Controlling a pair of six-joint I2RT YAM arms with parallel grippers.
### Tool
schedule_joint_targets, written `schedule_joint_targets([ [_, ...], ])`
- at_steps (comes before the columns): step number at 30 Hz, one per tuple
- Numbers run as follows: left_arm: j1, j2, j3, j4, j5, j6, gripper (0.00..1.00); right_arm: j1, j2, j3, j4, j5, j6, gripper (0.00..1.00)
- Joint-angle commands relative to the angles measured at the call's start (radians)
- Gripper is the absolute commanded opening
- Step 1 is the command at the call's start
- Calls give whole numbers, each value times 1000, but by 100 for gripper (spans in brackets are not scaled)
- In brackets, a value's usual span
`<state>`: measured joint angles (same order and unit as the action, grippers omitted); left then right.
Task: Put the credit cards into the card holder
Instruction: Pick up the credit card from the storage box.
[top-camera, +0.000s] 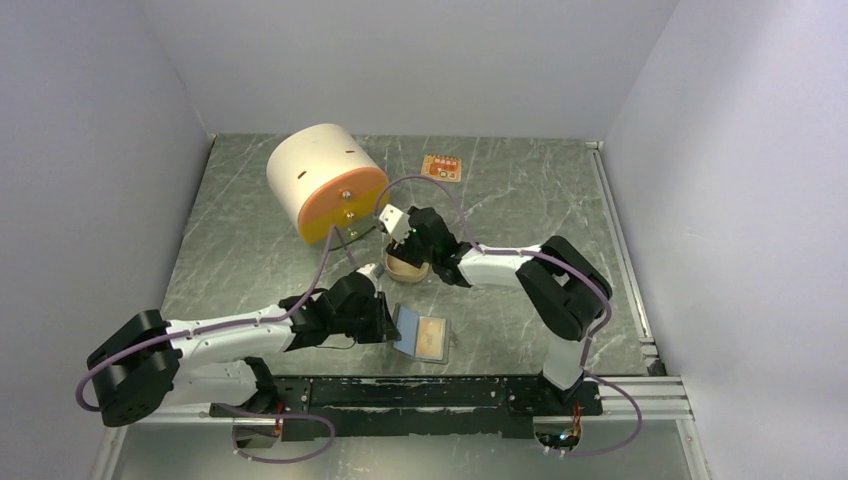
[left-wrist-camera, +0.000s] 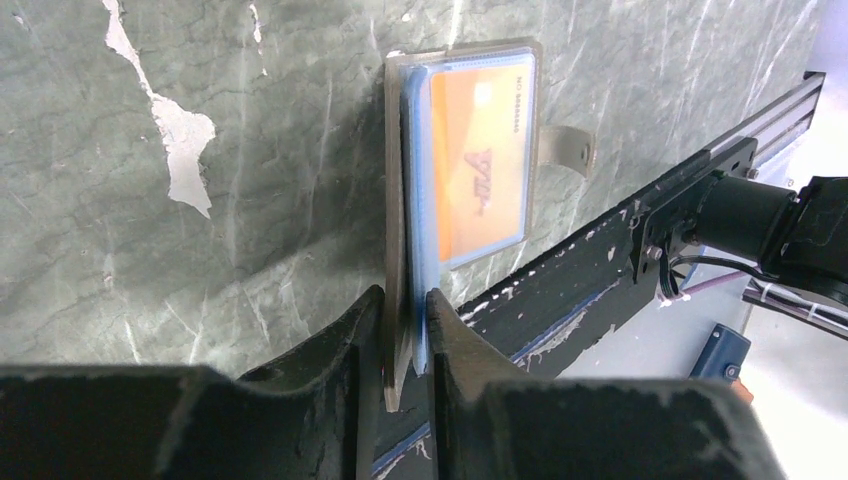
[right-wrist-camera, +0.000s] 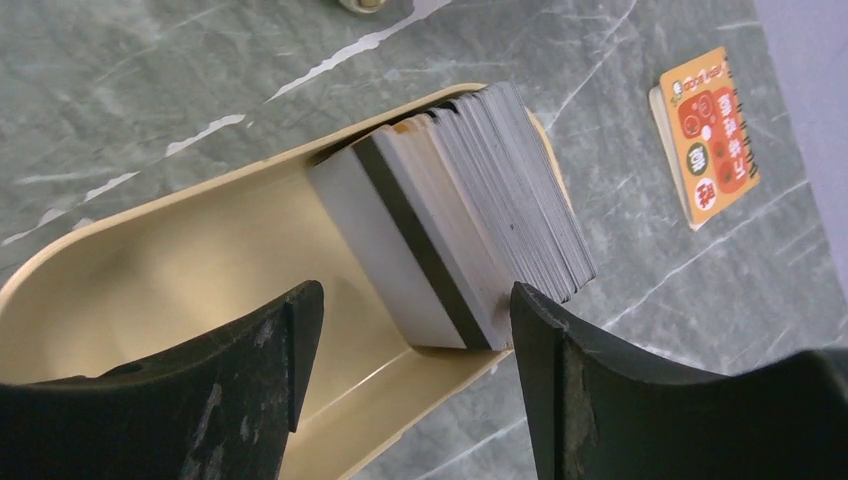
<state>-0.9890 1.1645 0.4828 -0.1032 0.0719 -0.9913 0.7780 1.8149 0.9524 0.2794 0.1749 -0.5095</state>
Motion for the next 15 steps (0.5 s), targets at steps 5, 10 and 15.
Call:
schedule_joint_targets([
  [5,7,13,9,-3,-10,1,24,-11,48,31,59,64,-66,70],
  [10,7,2,5,-7,-18,-7,24,-12,17,27,51,56,-70,71],
  [15,7,-6,-6,1,-20,-13,23,-12,-4,25,63,61,-89,74],
])
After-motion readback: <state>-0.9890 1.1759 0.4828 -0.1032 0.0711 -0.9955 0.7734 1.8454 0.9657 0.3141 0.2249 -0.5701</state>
